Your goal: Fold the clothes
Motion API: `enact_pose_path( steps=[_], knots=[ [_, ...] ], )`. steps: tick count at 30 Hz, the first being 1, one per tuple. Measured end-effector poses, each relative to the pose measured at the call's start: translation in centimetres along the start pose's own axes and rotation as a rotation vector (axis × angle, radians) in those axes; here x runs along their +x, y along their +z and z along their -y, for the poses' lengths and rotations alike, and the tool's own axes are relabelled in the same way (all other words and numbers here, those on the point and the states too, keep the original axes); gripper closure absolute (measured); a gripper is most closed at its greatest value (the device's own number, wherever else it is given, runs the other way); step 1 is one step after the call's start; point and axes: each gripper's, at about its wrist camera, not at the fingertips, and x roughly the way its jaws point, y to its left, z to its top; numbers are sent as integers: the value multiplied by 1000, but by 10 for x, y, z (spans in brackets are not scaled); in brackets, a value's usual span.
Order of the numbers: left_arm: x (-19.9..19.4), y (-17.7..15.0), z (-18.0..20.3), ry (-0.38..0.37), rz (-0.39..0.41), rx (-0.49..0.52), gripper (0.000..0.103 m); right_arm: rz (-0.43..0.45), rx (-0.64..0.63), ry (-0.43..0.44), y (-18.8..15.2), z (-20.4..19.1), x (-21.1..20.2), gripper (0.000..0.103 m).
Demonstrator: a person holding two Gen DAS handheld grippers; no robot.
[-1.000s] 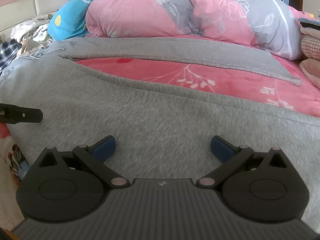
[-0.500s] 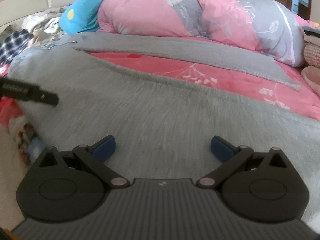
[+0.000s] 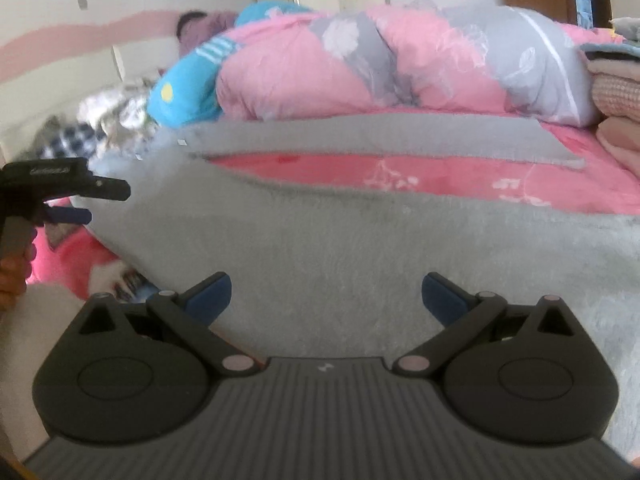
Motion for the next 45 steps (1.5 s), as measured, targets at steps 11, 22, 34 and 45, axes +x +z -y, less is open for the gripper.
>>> enact_pose_path(
  steps=[11,22,34,45],
  knots=[
    [-52,20,-23,51,83,-41,0,120,-147,136,23,-44,-12,1],
    [-29,21,-73,141,20,-29,0,64,-236,233,48,-115,53,1],
    [-8,37,-128,186,-12,-50,0,39,-101,111,87,-151,121,6],
    [2,93,-198,321,77,-131,6,-77,-326,426,78,-220,169,19]
  ],
)
